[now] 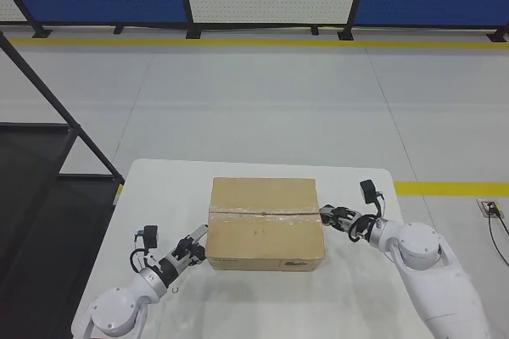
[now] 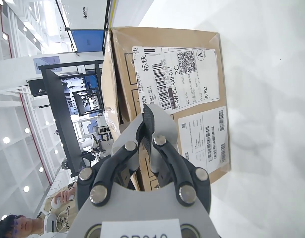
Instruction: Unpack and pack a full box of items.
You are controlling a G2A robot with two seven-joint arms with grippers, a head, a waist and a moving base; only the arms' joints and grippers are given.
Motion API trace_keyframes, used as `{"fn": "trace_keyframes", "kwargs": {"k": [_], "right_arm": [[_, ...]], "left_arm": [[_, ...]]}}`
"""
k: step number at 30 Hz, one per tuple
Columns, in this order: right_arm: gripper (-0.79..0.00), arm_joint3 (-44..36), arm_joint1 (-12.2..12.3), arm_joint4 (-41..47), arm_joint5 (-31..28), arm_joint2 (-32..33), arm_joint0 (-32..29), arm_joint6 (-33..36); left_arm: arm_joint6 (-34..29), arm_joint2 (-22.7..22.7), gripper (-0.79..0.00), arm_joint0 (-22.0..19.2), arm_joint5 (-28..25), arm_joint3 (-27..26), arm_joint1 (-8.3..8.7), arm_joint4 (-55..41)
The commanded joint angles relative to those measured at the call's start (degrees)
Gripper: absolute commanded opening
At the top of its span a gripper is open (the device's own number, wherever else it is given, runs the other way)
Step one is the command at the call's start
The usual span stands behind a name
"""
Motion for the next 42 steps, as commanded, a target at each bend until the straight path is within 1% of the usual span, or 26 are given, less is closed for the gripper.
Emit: {"fn": "trace_keyframes", "kwargs": {"k": [1,10,14,18,22,23,24,25,28,29,31,32,35,39,42], "right_arm": [[-0.785,0.79,-0.06,-0.01,0.31,-0.45,0.52,0.05],[-0.785,5.25,-0.28,0.07,1.38,-2.03,2.56,-0.27],[-0.785,7.62,-0.27,0.87,2.08,-1.22,3.43,-3.35],[-0.785,8.43,0.15,4.94,-1.61,2.24,2.54,-5.66],[-0.785,7.09,0.9,7.75,-5.0,6.3,0.24,-8.19],[-0.566,6.64,1.04,8.31,-5.68,7.11,-0.44,-8.94],[-0.222,6.12,1.13,8.9,-6.28,7.69,-1.08,-9.44],[0.0,5.77,1.17,9.54,-6.83,8.08,-1.46,-9.63],[0.0,5.77,1.17,9.54,-6.83,8.08,-1.46,-9.63],[-0.628,5.72,1.18,9.62,-6.91,8.14,-1.51,-9.68],[-0.503,5.76,1.17,9.56,-6.84,8.09,-1.47,-9.64],[-0.429,5.76,1.17,9.54,-6.82,8.08,-1.45,-9.63],[-0.258,5.77,1.17,9.54,-6.82,8.08,-1.46,-9.63],[-0.097,5.77,1.17,9.54,-6.82,8.08,-1.46,-9.63],[-0.026,5.77,1.17,9.54,-6.82,8.08,-1.46,-9.63]], "left_arm": [[0.05,0.05,0.0,-0.03,0.01,0.04,0.06,-0.06],[-0.08,0.12,0.0,-0.67,0.0,0.52,0.37,-0.51],[-0.01,-0.46,0.0,-1.11,-0.07,0.7,0.55,-0.99],[0.48,-2.47,0.0,-1.25,-0.42,0.83,0.82,-2.71],[0.53,-4.81,0.0,-1.06,-0.57,0.99,1.16,-4.15],[0.54,-5.39,0.0,-0.96,-0.7,1.04,1.24,-4.59],[0.52,-5.9,0.0,-0.84,-0.83,1.07,1.32,-5.0],[0.36,-6.46,0.0,-0.71,-0.8,1.21,1.4,-5.53],[-0.27,-7.15,0.0,-0.6,-0.24,1.47,1.51,-6.69],[-0.25,-7.17,0.0,-0.59,-0.29,1.46,1.51,-6.68],[-0.31,-7.19,0.0,-0.59,-0.22,1.49,1.52,-6.76],[-0.29,-7.16,-0.001,-0.59,-0.22,1.48,1.51,-6.73],[-0.27,-7.15,0.0,-0.6,-0.24,1.47,1.51,-6.69],[-0.27,-7.15,-0.001,-0.6,-0.24,1.47,1.51,-6.69],[-0.27,-7.15,0.0,-0.6,-0.24,1.47,1.51,-6.69]]}}
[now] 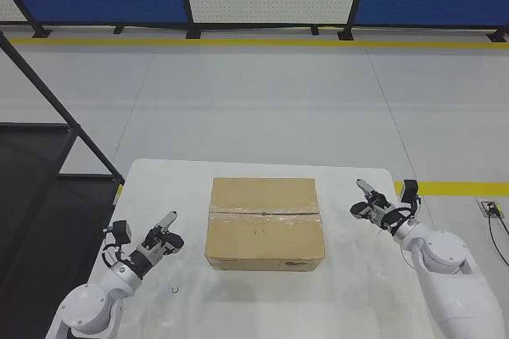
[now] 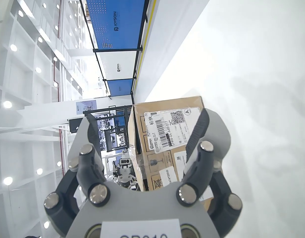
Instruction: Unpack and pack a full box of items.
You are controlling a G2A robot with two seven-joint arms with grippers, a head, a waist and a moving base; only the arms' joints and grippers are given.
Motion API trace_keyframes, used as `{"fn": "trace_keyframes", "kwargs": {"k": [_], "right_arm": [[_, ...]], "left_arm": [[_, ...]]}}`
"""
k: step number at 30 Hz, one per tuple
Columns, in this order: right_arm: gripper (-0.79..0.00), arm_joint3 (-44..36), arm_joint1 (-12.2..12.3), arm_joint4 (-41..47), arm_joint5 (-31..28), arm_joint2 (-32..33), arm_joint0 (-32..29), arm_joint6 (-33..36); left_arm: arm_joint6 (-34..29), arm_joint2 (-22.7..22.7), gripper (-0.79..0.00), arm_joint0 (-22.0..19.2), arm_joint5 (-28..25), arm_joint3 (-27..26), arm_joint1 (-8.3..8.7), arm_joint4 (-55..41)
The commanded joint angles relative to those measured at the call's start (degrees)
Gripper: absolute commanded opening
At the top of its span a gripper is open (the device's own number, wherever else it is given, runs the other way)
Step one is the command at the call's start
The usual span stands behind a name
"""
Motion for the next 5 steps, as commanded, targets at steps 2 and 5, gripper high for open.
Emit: {"fn": "trace_keyframes", "kwargs": {"k": [2,5], "right_arm": [[-0.004,0.0,0.0,0.0,0.0,0.0,0.0,0.0],[0.0,0.0,0.0,0.0,0.0,0.0,0.0,0.0]], "left_arm": [[0.0,0.0,-0.001,0.0,0.0,0.0,0.0,0.0],[0.0,0.0,0.0,0.0,0.0,0.0,0.0,0.0]]}}
